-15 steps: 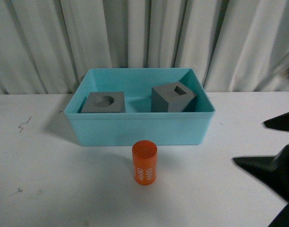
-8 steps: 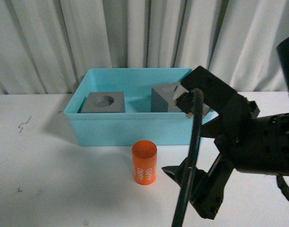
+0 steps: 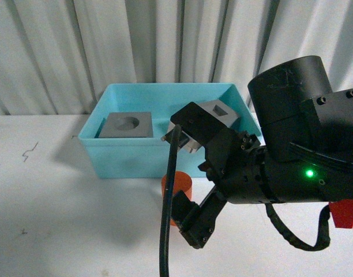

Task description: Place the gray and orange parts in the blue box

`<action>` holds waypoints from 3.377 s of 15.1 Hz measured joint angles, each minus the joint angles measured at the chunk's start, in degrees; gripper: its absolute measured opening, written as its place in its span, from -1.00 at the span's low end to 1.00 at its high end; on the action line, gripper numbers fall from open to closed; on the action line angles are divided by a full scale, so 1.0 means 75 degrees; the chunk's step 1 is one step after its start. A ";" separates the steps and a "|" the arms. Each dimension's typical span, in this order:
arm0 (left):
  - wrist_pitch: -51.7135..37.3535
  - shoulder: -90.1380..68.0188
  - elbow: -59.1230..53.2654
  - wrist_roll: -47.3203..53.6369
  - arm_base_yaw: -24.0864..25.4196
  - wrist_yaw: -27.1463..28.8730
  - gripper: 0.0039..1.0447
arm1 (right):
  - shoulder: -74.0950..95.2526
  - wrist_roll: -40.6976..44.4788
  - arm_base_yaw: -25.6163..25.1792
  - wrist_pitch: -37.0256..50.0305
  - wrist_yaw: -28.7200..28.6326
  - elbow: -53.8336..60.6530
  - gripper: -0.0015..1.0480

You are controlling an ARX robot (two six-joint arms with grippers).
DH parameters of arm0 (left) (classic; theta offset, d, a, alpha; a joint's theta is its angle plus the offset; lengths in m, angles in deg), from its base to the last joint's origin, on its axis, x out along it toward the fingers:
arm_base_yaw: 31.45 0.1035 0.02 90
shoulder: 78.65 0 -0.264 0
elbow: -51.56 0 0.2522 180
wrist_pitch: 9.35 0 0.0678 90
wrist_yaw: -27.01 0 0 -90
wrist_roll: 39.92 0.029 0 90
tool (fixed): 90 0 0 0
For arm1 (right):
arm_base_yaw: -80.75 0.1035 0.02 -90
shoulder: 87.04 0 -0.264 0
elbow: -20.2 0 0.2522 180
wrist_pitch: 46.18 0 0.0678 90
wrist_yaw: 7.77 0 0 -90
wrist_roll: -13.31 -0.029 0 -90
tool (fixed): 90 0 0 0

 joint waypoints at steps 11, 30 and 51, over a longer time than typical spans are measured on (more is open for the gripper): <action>-0.0003 0.0000 0.0000 0.0000 0.0000 0.0000 0.88 | 0.0650 -0.0058 0.0280 -0.0323 0.0061 -0.0781 0.19; -0.0003 0.0000 0.0000 0.0000 0.0000 0.0000 0.88 | 0.2398 -0.2938 0.0277 -0.0254 0.2981 -0.4590 -0.10; -0.0003 0.0000 0.0000 0.0000 0.0000 0.0000 0.88 | 0.2250 -0.2996 0.0184 0.0041 0.3019 -0.4354 0.87</action>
